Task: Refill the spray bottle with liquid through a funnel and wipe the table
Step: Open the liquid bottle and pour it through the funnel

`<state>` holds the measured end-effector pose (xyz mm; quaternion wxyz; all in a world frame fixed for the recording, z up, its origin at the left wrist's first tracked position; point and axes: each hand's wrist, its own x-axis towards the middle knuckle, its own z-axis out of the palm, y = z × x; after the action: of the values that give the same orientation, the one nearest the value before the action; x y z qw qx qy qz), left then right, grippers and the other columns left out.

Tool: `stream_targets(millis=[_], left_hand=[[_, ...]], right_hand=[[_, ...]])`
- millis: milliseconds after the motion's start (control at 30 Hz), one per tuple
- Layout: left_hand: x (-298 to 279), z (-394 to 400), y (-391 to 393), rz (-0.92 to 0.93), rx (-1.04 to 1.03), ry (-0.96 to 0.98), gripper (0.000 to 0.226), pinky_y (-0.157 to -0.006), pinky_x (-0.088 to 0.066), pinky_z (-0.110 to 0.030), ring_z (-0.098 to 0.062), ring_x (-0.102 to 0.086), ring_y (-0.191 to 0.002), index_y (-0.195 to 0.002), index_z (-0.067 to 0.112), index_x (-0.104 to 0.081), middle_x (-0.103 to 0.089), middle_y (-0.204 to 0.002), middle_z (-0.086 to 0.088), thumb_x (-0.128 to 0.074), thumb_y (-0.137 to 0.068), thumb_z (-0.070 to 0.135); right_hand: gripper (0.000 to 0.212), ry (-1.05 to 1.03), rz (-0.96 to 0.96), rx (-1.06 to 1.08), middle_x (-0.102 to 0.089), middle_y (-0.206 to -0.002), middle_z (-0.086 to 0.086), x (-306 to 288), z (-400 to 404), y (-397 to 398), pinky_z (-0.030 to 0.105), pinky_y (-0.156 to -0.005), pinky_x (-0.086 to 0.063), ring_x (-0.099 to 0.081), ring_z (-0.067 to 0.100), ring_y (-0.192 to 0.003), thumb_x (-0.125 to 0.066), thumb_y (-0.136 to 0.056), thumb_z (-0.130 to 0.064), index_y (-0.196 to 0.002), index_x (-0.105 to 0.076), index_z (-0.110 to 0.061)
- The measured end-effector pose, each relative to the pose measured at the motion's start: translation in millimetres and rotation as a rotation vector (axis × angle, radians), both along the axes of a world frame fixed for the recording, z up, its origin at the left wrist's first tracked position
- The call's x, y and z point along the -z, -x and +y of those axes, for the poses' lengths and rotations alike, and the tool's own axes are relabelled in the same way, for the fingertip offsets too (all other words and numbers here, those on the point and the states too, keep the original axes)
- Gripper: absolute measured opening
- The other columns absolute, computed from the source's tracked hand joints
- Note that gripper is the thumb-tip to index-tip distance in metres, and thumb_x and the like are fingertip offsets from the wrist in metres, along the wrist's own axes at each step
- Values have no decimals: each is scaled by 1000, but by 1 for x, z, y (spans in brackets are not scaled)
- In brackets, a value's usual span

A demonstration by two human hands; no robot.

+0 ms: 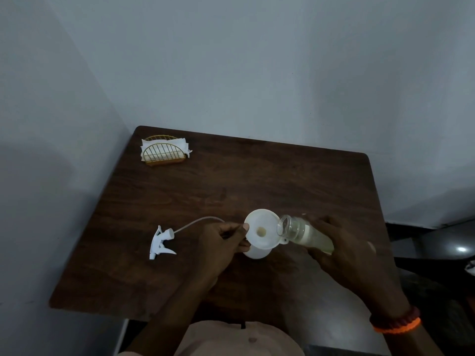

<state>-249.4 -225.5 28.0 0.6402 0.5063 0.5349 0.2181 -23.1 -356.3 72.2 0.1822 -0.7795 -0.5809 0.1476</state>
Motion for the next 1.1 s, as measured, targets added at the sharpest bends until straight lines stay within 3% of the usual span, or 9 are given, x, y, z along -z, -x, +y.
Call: stream_targets(millis=[167, 533, 800, 1100], left_hand=[[-3, -1, 1, -14, -2, 1, 12, -84, -64, -48, -23, -79, -78, -98, 13, -80, -81, -82, -5, -74, -91, 21], [-7, -3, 1, -45, -9, 21, 13, -81, -65, -41, -23, -79, -78, -100, 12, -80, -81, -83, -5, -74, -91, 19], [-6, -2, 2, -39, -12, 20, 18, -83, -64, -45, -23, -79, -79, -104, 9, -79, -81, -84, -6, -74, -90, 20], [-6, -1, 2, -54, -3, 27, 15, -77, -65, -36, -22, -79, -78, -102, 11, -79, -81, -84, -6, -74, -91, 19]], right_hand=[[67, 23, -56, -17, -59, -111, -7, -1, -1, -6, 35, -79, -51, -56, 16, -100, -84, -73, -30, -135, -57, -27], [67, 64, -130, -59, -60, -112, -6, -2, 3, -5, 31, -80, -47, -56, 15, -101, -80, -74, -40, -136, -58, -26], [71, 66, -159, -65, -61, -113, -4, -5, 5, -5, 29, -82, -40, -56, 17, -102, -83, -73, -34, -138, -56, -26], [70, 66, -155, -72, -61, -113, -4, -4, 7, -6, 30, -82, -41, -56, 17, -103, -83, -73, -36, -137, -56, -28]])
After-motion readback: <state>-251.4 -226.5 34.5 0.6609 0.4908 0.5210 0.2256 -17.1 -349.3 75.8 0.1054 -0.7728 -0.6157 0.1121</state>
